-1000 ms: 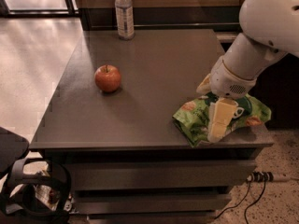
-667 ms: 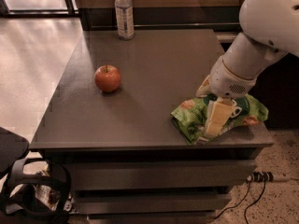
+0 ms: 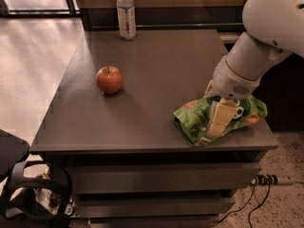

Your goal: Move green rice chip bag near blue plastic bottle

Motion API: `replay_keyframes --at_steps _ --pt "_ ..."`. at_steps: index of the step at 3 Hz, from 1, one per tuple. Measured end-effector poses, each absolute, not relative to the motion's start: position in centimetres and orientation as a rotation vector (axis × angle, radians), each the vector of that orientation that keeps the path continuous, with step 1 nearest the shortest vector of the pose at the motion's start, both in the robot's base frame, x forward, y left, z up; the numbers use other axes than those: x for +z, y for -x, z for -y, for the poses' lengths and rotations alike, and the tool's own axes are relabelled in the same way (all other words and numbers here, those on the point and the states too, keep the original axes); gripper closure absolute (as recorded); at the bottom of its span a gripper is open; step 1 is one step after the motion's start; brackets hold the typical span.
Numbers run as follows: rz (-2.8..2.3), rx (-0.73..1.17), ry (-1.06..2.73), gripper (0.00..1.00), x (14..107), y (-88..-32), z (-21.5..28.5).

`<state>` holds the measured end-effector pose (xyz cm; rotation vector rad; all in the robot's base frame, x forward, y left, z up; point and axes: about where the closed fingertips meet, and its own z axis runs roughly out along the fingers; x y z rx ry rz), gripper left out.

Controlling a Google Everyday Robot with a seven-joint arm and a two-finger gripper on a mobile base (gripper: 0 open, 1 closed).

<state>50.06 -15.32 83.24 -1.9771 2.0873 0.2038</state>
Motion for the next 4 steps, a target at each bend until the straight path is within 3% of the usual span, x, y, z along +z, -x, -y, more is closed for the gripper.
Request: replay_keyframes --at_steps 2,4 --pt "-2.065 0.071 1.92 1.0 87.6 -52.0 17.8" --pt "-1.882 -0.091 1.805 1.0 95.6 -59.2 20.3"
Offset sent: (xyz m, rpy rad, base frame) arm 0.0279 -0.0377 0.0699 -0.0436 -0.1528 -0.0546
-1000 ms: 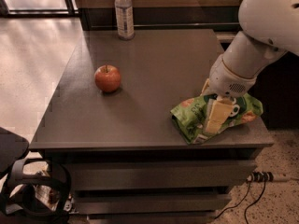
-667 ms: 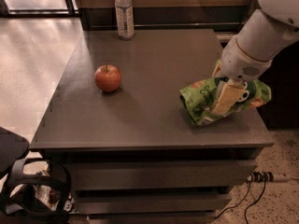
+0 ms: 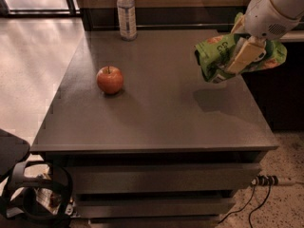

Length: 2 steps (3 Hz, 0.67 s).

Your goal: Move green rice chip bag near blue plastic bottle

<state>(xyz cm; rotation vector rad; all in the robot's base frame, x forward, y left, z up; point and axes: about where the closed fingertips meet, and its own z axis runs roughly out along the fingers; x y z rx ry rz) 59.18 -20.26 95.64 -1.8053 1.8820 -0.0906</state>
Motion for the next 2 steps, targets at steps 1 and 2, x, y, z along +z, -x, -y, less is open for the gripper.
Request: replay_keyframes --at_steps 1,2 --pt "-1.743 -0.108 1.749 1.0 98.1 -63.7 19.4" --pt "-1.668 -0.121 1.685 1.0 99.2 -67.2 18.4"
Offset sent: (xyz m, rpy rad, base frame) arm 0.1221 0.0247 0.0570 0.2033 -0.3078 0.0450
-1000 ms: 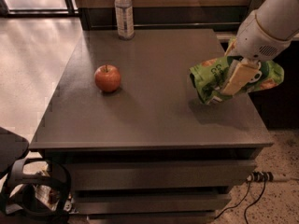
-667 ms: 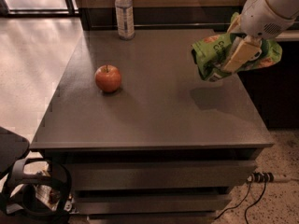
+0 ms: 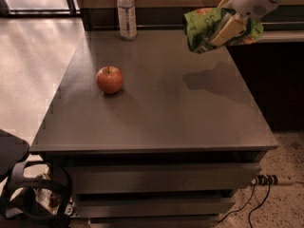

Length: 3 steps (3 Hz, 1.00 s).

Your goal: Move green rice chip bag near blue plastic bottle

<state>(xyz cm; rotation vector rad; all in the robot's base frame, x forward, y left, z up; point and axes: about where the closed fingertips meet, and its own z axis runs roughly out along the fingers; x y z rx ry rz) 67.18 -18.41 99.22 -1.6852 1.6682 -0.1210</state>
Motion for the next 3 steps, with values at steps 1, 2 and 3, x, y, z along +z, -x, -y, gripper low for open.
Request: replay_keyframes --at_steps 1,2,3 --pt "-1.658 -0.144 1.595 1.0 99.6 -70.9 17.1" --pt "-1.657 -0.143 1.595 1.0 99.6 -70.9 17.1" --pt "-1.646 -0.182 1.593 1.0 99.0 -73.1 16.2"
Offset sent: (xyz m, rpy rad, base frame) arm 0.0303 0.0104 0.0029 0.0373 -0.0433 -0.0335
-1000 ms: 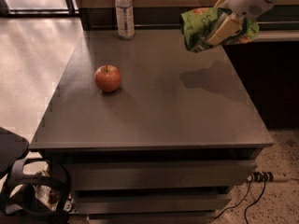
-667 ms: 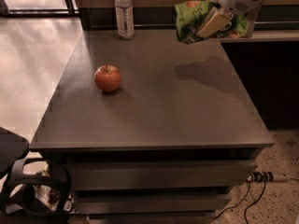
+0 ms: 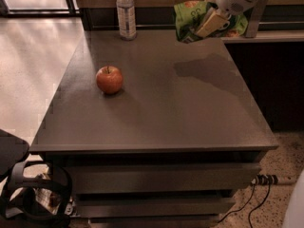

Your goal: Move green rice chip bag near blue plastic bottle

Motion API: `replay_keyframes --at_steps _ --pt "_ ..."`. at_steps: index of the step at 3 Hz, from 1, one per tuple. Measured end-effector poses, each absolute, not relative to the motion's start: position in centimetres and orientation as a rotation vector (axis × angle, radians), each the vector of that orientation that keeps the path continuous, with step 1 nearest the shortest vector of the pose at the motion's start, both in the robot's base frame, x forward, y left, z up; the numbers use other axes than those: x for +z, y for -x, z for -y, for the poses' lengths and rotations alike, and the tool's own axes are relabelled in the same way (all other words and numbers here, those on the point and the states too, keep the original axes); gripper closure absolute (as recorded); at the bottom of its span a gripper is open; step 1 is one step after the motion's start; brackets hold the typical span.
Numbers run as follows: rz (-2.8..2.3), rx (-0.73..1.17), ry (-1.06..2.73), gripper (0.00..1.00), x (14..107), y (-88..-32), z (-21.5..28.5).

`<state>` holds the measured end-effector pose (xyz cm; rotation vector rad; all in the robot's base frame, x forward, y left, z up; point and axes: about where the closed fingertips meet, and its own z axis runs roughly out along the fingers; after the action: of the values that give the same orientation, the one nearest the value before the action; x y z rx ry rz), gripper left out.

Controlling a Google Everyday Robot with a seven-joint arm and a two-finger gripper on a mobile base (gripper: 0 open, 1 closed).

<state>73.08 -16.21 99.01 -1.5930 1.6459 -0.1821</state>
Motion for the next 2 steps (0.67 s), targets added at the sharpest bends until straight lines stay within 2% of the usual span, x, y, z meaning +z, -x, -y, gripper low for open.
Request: replay_keyframes --at_steps 1,2 --pt "-1.643 -0.239 1.552 1.0 97.0 -78.3 15.3" --pt "-1.646 -0.261 1.522 1.0 95.8 -81.0 15.0"
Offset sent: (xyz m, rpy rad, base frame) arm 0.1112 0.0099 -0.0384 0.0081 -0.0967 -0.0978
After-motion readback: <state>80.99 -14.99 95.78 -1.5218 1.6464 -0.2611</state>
